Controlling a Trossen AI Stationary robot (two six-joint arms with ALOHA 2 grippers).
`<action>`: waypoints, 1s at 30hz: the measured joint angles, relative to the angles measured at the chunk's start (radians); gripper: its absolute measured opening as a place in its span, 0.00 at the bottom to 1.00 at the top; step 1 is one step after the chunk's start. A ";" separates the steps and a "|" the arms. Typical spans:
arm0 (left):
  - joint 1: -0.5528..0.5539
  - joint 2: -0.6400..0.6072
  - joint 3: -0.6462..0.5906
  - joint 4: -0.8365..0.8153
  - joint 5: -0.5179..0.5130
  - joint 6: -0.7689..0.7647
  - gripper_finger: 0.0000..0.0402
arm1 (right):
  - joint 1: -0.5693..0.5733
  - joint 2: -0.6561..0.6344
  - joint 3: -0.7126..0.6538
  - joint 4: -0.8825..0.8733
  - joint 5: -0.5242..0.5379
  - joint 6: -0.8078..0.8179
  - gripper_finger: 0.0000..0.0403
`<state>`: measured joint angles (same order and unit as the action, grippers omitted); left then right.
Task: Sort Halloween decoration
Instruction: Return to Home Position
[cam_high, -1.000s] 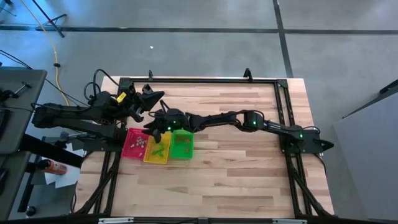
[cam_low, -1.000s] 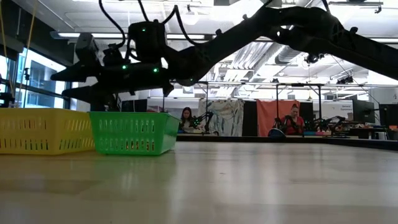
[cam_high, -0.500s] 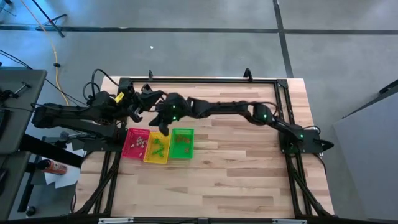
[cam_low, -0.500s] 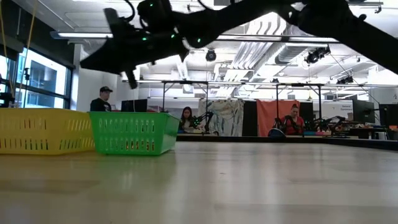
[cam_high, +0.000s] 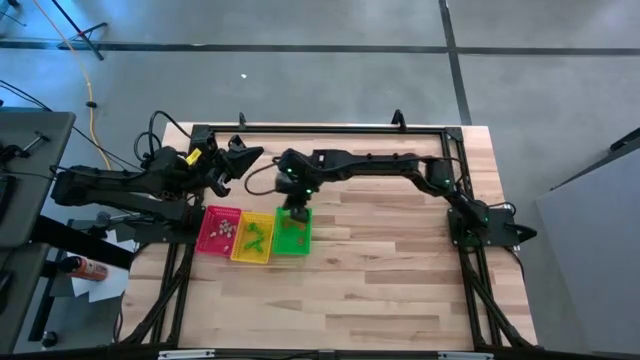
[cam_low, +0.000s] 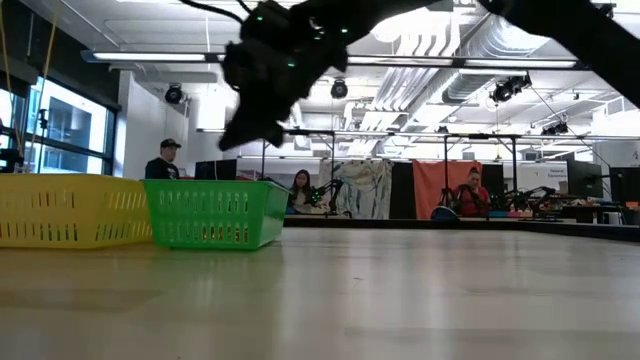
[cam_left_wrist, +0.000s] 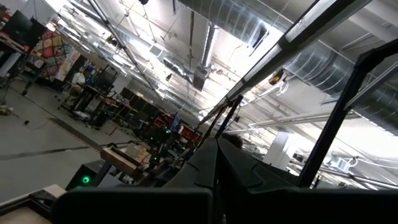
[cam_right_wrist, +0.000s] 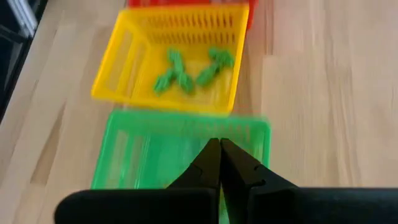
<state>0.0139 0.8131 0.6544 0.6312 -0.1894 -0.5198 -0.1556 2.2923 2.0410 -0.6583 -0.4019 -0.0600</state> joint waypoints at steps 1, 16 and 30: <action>0.000 0.000 0.000 0.001 0.000 0.000 0.00 | -0.001 -0.024 -0.042 0.000 0.000 -0.005 0.00; 0.000 0.000 0.000 0.002 -0.004 0.000 0.00 | 0.013 -0.709 -1.081 0.690 0.163 0.439 0.00; 0.000 -0.008 -0.001 -0.073 0.169 0.178 0.00 | 0.138 -0.863 -1.220 1.044 0.305 0.601 0.00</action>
<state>0.0135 0.8053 0.6533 0.5580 -0.0207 -0.3419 -0.0174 1.4292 0.8206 0.3862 -0.0966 0.5409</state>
